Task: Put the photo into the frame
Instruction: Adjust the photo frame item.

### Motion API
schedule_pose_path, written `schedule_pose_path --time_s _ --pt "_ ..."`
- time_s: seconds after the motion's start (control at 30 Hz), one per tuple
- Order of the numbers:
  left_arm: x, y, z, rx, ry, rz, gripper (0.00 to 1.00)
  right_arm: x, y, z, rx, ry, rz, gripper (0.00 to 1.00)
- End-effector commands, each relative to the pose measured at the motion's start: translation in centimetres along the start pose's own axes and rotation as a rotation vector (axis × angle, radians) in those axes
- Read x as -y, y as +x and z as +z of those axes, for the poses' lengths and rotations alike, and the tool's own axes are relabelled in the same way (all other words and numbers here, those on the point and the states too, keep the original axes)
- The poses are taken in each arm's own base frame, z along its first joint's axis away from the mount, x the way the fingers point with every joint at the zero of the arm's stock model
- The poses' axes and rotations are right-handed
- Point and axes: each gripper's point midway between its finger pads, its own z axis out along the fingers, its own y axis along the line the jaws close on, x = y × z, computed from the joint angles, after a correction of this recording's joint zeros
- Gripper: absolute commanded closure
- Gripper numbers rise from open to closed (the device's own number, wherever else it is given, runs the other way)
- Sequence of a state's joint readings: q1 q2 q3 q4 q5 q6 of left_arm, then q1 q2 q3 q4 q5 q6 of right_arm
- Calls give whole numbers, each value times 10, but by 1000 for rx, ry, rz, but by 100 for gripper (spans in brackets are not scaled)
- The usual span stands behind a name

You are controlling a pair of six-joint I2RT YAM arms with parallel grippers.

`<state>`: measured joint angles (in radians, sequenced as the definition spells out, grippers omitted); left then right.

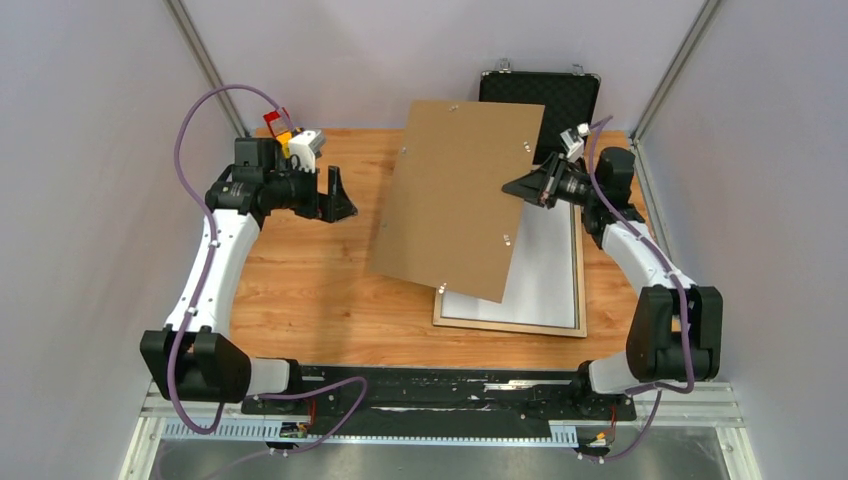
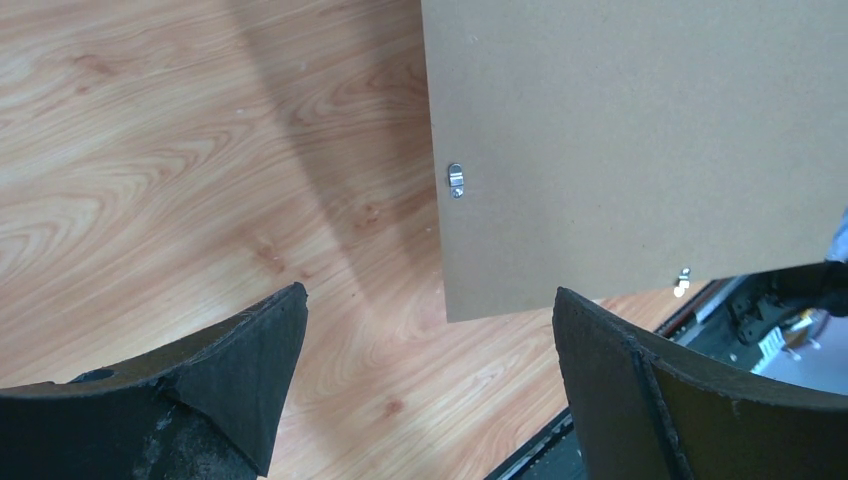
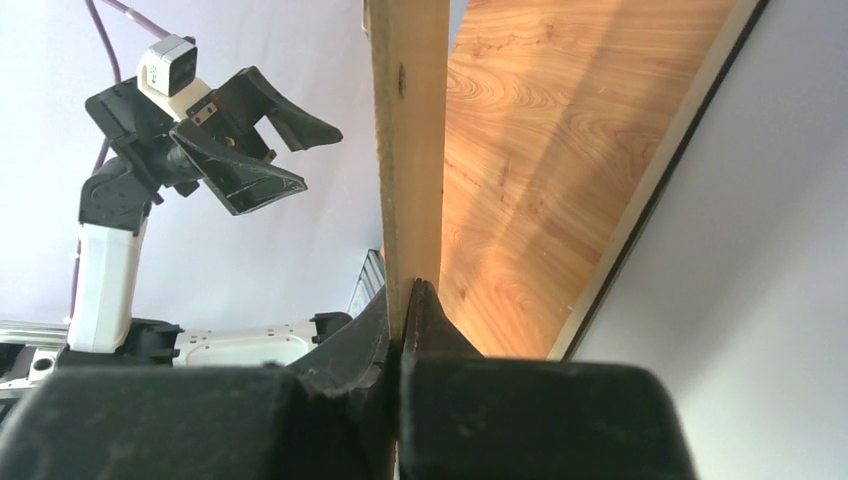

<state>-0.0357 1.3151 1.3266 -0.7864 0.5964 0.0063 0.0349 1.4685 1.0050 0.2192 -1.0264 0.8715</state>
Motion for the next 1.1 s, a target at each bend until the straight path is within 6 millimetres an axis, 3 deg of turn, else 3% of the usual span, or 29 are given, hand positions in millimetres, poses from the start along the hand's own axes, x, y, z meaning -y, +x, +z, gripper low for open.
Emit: schedule_pose_path --time_s 0.0,0.27,0.37,0.4,0.43,0.47,0.53,0.6,0.63,0.67,0.77,0.93,1.07 --pt "24 -7 2 31 147 66 0 -25 -2 -31 -5 -96 -56 100" --pt "81 -11 4 47 184 342 0 -34 -18 -53 30 -97 -94 100" --pt "120 -11 4 67 225 457 0 -35 -25 -61 49 -86 -117 100" --pt "124 -12 5 68 209 484 0 -35 -27 -64 59 -81 -122 100" --pt "143 -10 7 67 241 526 0 -34 -29 -67 68 -76 -126 100" --pt "147 -10 9 67 226 550 0 -34 -31 -69 77 -71 -128 100" --pt "177 -3 17 56 256 622 0 -31 -35 -75 96 -59 -132 100" --pt "194 1 25 47 245 670 0 -30 -37 -80 114 -50 -138 100" --pt "193 -1 33 44 201 684 0 -30 -38 -82 120 -46 -139 100" --pt "207 6 35 38 214 722 0 -30 -39 -84 128 -41 -143 100" --pt "219 13 51 40 131 809 0 -29 -41 -87 143 -28 -152 100" --pt "255 41 68 2 116 909 0 -26 -46 -95 167 -7 -146 100" --pt "265 53 85 -4 49 979 0 -25 -49 -101 181 1 -140 100"
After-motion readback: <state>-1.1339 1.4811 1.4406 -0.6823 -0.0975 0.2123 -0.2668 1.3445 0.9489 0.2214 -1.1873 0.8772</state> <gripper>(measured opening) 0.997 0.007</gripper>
